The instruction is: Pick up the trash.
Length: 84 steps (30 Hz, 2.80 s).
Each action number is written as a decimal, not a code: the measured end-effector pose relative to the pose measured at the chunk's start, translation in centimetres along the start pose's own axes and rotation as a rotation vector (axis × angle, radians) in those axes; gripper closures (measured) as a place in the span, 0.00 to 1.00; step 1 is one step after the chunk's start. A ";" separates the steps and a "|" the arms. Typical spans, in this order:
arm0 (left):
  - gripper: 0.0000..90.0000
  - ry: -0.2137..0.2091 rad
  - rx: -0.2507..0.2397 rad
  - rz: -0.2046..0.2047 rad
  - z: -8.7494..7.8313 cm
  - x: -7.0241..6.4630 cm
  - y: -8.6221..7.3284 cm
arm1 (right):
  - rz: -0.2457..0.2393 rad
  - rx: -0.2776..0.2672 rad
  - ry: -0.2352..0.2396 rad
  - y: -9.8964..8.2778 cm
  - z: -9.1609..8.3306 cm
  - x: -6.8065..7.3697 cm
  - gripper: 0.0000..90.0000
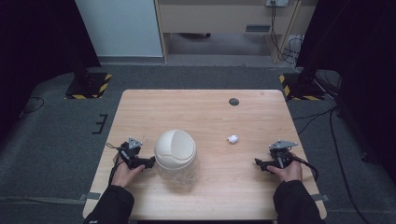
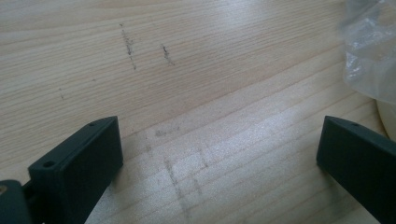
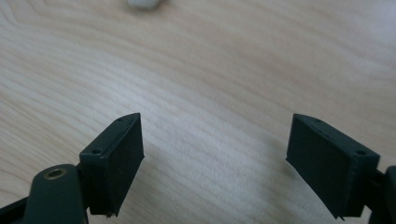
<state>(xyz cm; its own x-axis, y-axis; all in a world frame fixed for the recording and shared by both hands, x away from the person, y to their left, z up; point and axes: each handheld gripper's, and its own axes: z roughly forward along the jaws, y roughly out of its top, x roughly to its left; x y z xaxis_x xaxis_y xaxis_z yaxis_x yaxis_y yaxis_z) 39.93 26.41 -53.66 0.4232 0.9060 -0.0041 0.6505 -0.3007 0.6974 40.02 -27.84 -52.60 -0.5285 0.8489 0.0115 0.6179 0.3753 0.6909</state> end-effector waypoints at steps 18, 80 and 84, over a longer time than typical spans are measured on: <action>0.00 -0.022 -0.001 0.025 -0.1 0.2 -0.1 | -0.014 -0.220 0.072 2.5 -3.1 0.6 0.20; 0.00 -0.021 0.000 0.026 -0.1 0.2 -0.1 | -0.254 -0.500 0.378 16.8 -8.9 13.1 0.20; 0.00 -0.021 0.001 0.026 -0.1 0.2 -0.1 | -0.267 -0.498 0.389 17.3 -8.7 13.8 0.20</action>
<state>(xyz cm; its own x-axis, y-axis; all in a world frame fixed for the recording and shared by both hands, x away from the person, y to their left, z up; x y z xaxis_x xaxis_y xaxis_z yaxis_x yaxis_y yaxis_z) 39.90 26.67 -53.67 0.4533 0.8914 -0.0007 0.6393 -0.3246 0.6971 38.35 -12.92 -34.20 -0.8538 0.5204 -0.0111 0.1450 0.2583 0.9551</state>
